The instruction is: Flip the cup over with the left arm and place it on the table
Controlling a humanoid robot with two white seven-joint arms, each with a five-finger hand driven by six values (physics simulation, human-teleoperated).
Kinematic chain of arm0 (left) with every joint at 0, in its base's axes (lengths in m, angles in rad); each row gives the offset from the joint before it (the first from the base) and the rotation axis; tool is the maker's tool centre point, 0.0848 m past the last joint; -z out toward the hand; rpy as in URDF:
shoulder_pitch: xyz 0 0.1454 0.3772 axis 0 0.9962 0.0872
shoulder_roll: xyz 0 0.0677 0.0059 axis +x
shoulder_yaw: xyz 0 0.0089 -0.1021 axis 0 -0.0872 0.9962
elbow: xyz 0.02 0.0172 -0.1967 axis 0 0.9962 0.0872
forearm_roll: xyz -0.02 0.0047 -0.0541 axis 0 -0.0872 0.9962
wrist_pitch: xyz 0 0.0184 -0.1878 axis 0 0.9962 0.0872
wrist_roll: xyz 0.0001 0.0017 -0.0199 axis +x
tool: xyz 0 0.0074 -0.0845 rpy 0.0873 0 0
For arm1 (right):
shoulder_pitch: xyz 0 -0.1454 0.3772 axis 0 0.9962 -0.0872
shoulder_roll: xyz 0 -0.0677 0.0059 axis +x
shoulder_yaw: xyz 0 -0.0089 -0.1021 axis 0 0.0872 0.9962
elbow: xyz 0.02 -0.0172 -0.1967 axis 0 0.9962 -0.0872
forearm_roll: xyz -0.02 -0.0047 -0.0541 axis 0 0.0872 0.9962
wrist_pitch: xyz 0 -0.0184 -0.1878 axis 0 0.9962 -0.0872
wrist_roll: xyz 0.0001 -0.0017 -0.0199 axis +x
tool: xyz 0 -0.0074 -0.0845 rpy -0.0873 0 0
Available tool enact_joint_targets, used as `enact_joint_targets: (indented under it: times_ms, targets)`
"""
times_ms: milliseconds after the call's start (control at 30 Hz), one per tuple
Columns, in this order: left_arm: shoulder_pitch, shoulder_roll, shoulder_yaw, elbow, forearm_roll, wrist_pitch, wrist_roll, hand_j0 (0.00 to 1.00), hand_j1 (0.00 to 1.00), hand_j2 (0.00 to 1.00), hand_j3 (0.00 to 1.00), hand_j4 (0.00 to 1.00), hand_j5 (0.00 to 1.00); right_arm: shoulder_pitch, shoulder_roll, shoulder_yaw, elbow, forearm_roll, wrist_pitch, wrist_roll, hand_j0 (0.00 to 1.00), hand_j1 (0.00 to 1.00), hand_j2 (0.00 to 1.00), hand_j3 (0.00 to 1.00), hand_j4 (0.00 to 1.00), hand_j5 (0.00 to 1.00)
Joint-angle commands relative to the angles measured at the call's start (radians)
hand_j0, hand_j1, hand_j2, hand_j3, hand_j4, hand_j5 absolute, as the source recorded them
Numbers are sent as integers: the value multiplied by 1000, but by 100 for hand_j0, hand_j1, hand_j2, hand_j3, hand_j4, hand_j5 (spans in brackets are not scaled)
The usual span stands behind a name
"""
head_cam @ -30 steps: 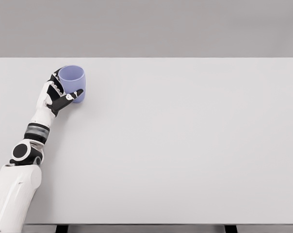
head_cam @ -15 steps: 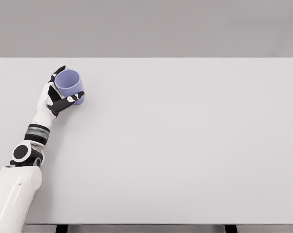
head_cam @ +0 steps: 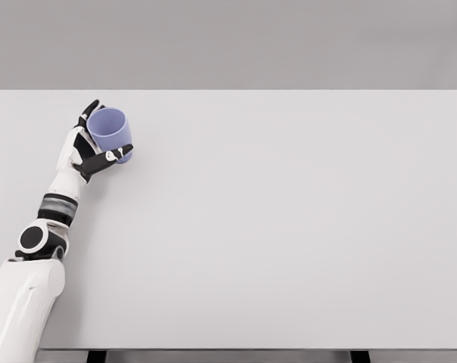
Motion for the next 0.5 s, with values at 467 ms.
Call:
enact_joint_targets:
  times_ms: [467]
  targets:
    - [8,12,7,-22,3,-3,-2,100,100,100,100,100,100,0,0,0,0,0,0,0,100,100,100,100,100,100]
